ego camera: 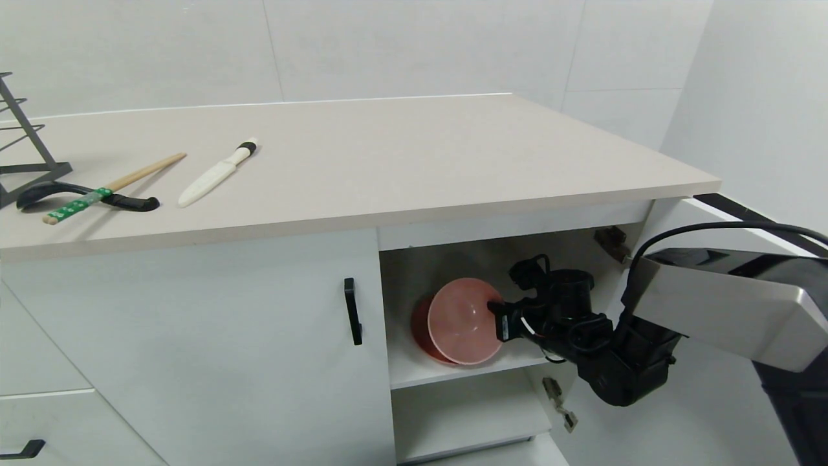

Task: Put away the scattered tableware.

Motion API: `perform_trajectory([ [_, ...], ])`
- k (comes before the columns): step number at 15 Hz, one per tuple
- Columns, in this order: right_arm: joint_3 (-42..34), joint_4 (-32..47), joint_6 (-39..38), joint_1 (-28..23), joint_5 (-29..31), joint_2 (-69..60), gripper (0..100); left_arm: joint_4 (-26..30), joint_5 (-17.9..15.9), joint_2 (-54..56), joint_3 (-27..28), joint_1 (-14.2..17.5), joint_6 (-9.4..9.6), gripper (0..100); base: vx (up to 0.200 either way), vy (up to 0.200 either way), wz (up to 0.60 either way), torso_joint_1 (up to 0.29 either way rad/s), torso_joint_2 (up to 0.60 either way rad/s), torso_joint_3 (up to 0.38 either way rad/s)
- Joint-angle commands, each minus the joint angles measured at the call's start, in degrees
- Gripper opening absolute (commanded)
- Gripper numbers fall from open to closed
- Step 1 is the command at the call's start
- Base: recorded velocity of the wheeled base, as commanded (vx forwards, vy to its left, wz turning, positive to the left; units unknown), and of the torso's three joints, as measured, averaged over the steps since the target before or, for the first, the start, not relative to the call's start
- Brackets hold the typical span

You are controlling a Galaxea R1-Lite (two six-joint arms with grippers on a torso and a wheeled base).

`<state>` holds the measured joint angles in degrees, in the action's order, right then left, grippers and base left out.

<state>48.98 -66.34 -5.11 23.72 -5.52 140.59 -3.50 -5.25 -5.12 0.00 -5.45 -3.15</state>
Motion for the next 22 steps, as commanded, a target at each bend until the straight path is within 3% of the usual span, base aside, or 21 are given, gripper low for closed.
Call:
perform_trajectory([
  [1,0.06,-0.46,0.01,0.10,-0.01,0.82,100,-0.02,-0.02,-0.24,0.00,0.00,-0.11,100,0.000,0.000,0.00,0.000,0.00,0.000],
  [7,-0.29,-0.81,1.77,0.10,-0.28,-0.14,100,-0.02,0.07,-0.24,0.00,0.00,-0.28,100,0.000,0.000,0.00,0.000,0.00,0.000],
  [10,-3.72,-3.00,5.46,1.41,-0.63,-6.65,100,-0.02,0.07,-0.24,0.00,0.00,-0.28,100,0.000,0.000,0.00,0.000,0.00,0.000],
  [15,-16.11,-11.97,11.44,1.59,-0.54,-10.78,100,-0.02,0.07,-0.24,0.00,0.00,-0.28,100,0.000,0.000,0.00,0.000,0.00,0.000],
  [17,-25.69,-22.43,15.04,2.03,-0.63,-10.96,100,-0.02,0.07,-0.33,0.00,0.00,-1.34,100,0.000,0.000,0.00,0.000,0.00,0.000],
  [22,-36.24,-23.66,15.22,7.13,-0.37,-21.33,100,-0.02,0.16,-0.24,0.00,0.00,-1.34,100,0.000,0.000,0.00,0.000,0.00,0.000],
])
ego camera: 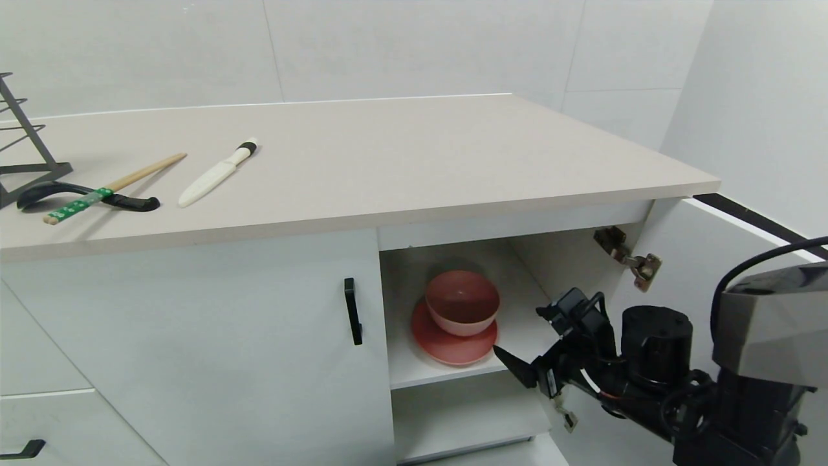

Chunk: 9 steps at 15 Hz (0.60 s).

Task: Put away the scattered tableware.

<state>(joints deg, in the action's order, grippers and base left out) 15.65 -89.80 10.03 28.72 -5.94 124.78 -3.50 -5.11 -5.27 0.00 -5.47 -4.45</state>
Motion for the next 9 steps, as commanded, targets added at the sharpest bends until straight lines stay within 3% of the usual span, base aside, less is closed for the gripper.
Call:
perform_trajectory([
  [1,-4.84,-0.20,-0.01,3.89,0.22,-8.50,100,-0.02,0.36,-0.18,0.00,0.02,-0.03,100,0.000,0.000,0.00,0.000,0.00,0.000],
  [7,-15.65,-0.03,-0.01,6.79,0.31,-24.76,100,-0.02,1.42,-0.09,0.00,0.02,-0.03,100,0.000,0.000,0.00,0.000,0.00,0.000],
  [9,-15.65,4.81,0.25,6.96,0.58,-30.48,100,-0.02,1.50,-0.09,0.00,0.02,0.06,100,0.000,0.000,0.00,0.000,0.00,0.000],
])
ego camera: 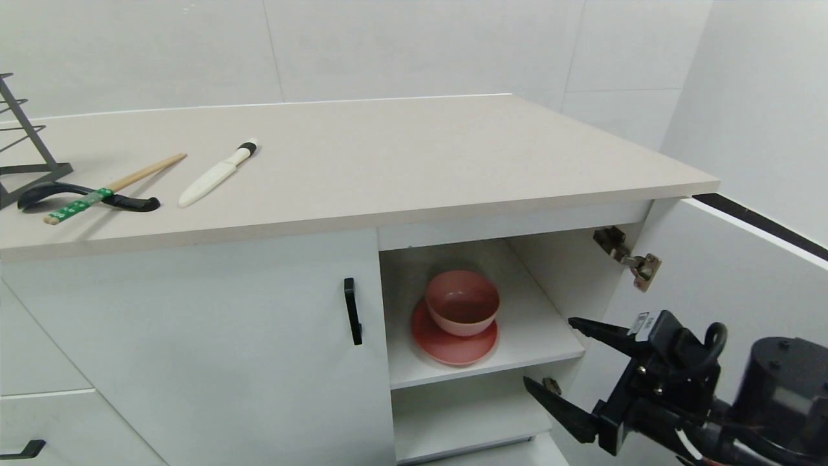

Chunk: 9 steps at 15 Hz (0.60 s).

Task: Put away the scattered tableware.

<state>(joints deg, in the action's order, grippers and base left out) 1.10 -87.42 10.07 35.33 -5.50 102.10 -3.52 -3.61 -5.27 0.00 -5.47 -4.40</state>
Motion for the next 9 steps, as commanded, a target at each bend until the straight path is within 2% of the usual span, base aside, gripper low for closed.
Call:
perform_trajectory([
  [1,-1.10,3.40,0.30,-0.26,0.66,-9.72,100,0.01,0.09,-0.09,0.00,0.02,0.09,100,0.000,0.000,0.00,0.000,0.00,0.000],
  [2,-1.10,4.10,0.30,-2.19,2.25,-11.92,100,0.18,1.15,-0.09,0.00,0.02,0.71,100,0.000,0.000,0.00,0.000,0.00,0.000],
  [4,-1.10,6.65,0.48,-7.03,2.95,-16.23,100,2.56,5.72,-0.09,0.00,0.02,3.43,100,0.000,0.000,0.00,0.000,0.00,0.000],
  [9,-1.10,23.17,0.13,-12.56,3.04,-28.36,100,3.44,4.14,-0.09,0.00,0.02,4.75,100,0.000,0.000,0.00,0.000,0.00,0.000],
])
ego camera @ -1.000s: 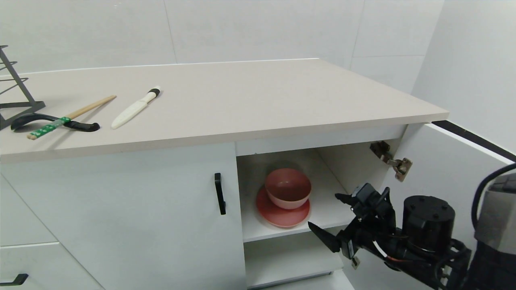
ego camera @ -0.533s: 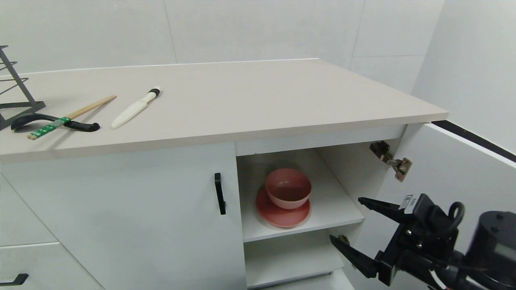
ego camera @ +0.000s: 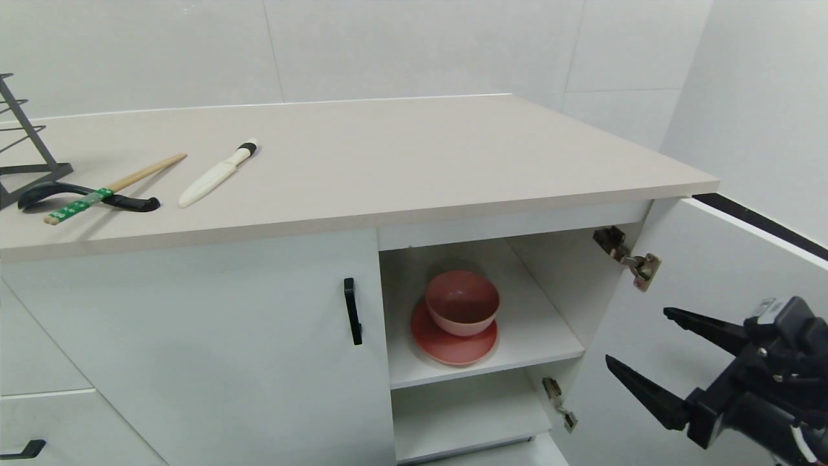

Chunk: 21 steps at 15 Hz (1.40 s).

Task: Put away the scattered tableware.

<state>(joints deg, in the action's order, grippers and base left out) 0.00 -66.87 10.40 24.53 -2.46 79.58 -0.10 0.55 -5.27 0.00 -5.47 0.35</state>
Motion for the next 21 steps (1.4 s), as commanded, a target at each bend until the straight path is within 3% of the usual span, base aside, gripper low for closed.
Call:
perform_trajectory([
  [1,0.00,4.20,-0.20,-1.94,0.00,-6.54,100,0.01,-0.02,-0.09,0.00,0.02,0.00,100,0.000,0.000,0.00,0.000,0.00,0.000],
  [2,0.00,10.53,-0.29,-2.29,0.00,-11.03,100,0.01,-0.11,-0.09,0.00,0.02,0.00,100,-0.200,0.000,0.00,0.002,0.01,-0.002],
  [10,0.00,33.73,-0.55,-6.16,0.00,-31.94,100,0.01,-0.11,-0.09,0.00,0.02,0.00,100,-0.200,0.000,0.00,0.005,0.00,0.004],
  [18,0.00,52.80,-1.08,-17.76,-0.17,-62.18,100,0.01,-0.20,-0.09,0.00,0.02,0.00,100,-0.200,0.000,0.00,0.002,0.00,0.001],
  [21,0.00,57.81,-1.08,-24.79,-0.61,-74.75,100,0.01,-0.20,-0.09,0.00,0.02,0.00,100,0.000,0.000,0.00,0.000,0.00,0.000],
])
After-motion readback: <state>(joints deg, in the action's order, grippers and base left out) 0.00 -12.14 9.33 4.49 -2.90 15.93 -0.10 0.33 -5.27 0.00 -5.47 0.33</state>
